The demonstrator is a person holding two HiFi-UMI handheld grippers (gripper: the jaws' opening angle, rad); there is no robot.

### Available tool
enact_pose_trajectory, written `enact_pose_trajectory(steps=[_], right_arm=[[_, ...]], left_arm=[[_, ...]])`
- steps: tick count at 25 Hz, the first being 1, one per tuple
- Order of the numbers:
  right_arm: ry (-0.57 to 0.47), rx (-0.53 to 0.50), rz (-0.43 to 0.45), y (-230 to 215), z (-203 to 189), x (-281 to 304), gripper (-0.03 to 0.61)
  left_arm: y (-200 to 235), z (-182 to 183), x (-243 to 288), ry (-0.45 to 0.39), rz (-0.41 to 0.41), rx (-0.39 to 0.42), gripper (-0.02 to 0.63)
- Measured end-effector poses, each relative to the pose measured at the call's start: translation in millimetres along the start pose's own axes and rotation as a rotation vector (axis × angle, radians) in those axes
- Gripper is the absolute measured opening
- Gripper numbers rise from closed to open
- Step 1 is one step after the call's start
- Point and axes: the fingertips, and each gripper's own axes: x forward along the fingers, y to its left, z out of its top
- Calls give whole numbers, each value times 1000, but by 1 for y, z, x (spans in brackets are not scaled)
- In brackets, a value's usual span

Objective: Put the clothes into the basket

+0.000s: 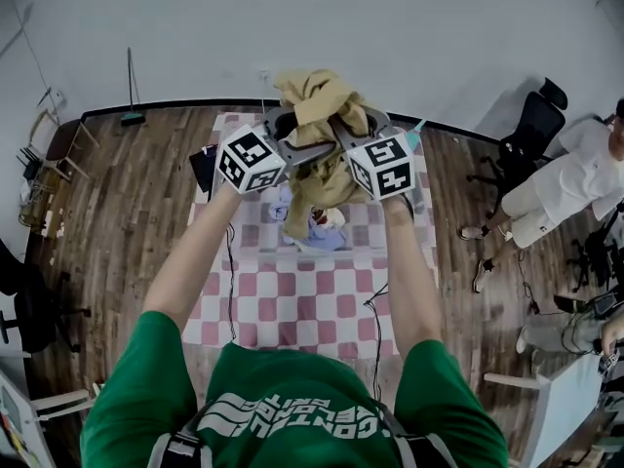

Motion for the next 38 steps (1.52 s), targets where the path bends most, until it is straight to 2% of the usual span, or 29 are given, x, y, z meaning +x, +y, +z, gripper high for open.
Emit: enact_pose_trajectory(steps=[8,15,33,38], right_arm=[[92,89,93,5,-91,31,94],[208,120,182,24,-174,54,95],[432,234,346,66,-324,96,95],[517,225,393,80,-360,103,95]], left_arm=[[1,-88,21,105,19,-119,296],[-7,-171,29,220,25,-239,296],[-20,-322,35,406,13,-484,296],[-26,-359,33,455,22,-563,296]])
